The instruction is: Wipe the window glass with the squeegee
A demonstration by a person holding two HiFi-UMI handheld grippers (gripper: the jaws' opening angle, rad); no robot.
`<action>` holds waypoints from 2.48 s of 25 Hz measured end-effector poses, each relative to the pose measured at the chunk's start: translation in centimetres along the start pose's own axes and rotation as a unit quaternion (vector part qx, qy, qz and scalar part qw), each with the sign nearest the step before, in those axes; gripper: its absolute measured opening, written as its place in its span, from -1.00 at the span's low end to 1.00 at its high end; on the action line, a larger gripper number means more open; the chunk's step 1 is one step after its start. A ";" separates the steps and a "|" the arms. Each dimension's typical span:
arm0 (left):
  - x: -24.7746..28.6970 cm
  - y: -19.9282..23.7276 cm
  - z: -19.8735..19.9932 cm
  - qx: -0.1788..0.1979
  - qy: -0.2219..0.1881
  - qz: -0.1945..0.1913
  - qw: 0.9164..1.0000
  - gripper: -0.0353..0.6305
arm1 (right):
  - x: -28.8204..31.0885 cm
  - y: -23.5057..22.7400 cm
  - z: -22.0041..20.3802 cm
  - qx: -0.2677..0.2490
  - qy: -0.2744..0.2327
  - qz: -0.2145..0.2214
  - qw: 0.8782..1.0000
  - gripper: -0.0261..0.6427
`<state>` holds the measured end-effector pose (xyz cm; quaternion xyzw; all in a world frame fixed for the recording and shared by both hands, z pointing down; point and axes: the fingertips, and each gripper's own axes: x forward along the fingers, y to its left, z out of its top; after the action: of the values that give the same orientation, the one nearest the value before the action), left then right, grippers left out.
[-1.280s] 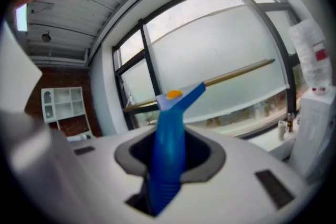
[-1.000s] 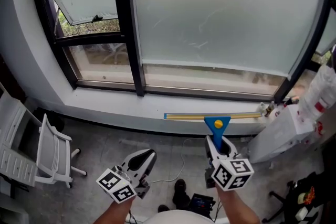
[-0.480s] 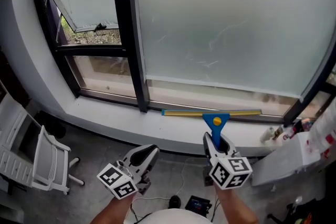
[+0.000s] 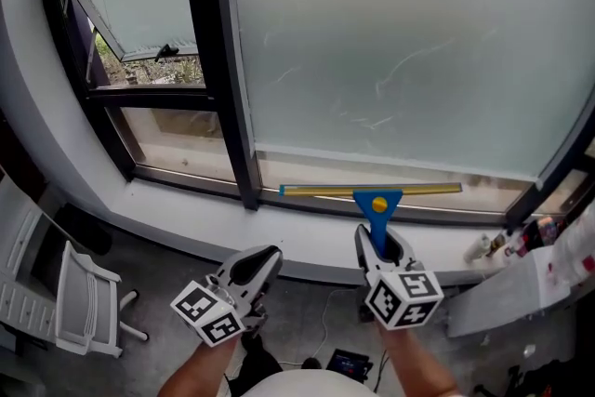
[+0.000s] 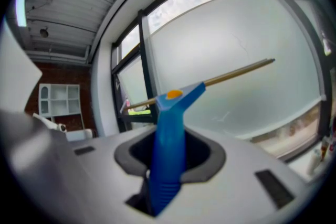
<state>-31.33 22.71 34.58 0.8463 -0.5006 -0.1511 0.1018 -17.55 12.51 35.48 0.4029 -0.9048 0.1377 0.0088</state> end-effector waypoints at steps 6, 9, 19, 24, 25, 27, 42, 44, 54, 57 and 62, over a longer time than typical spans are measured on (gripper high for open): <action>1.4 6.9 2.1 -0.003 0.002 -0.030 1.000 -0.75 | 6.4 1.9 0.8 -0.004 -0.015 -0.023 1.000 -0.56; 2.2 10.8 3.7 -0.006 0.015 -0.048 0.999 -0.75 | 9.8 2.8 1.5 0.001 -0.023 -0.044 0.999 -0.56; 3.0 21.1 8.8 -0.009 0.037 -0.095 0.995 -0.75 | 19.2 6.6 3.5 0.008 -0.041 -0.099 0.994 -0.56; 3.2 24.3 10.7 -0.004 0.038 -0.107 0.994 -0.75 | 22.0 8.2 4.9 -0.001 -0.053 -0.115 0.992 -0.56; 3.4 24.7 10.9 -0.004 0.039 -0.106 0.994 -0.75 | 22.4 8.4 5.2 -0.004 -0.053 -0.116 0.992 -0.56; 3.8 25.4 11.2 -0.005 0.039 -0.104 0.994 -0.75 | 23.2 8.5 5.7 -0.008 -0.054 -0.117 0.992 -0.56; 9.4 27.7 13.3 0.028 0.021 -0.094 0.995 -0.75 | 28.6 6.6 9.6 -0.023 -0.072 -0.092 0.993 -0.56; 10.0 27.8 13.6 0.031 0.018 -0.093 0.995 -0.75 | 29.0 6.2 10.1 -0.024 -0.074 -0.091 0.993 -0.56; 14.2 28.3 18.0 0.081 -0.011 -0.090 0.993 -0.75 | 31.4 6.0 16.8 -0.057 -0.117 -0.077 0.988 -0.56; 15.7 28.1 19.9 0.109 -0.023 -0.090 0.990 -0.75 | 32.4 6.3 19.5 -0.072 -0.135 -0.069 0.986 -0.56; 18.2 27.9 24.4 0.148 -0.051 -0.079 0.984 -0.75 | 34.4 6.8 24.5 -0.086 -0.164 -0.062 0.981 -0.56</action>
<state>-54.62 -7.11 17.99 0.8802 -0.4533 -0.1257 -0.0627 -43.46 -14.41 14.61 0.4728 -0.8758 -0.0089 -0.0965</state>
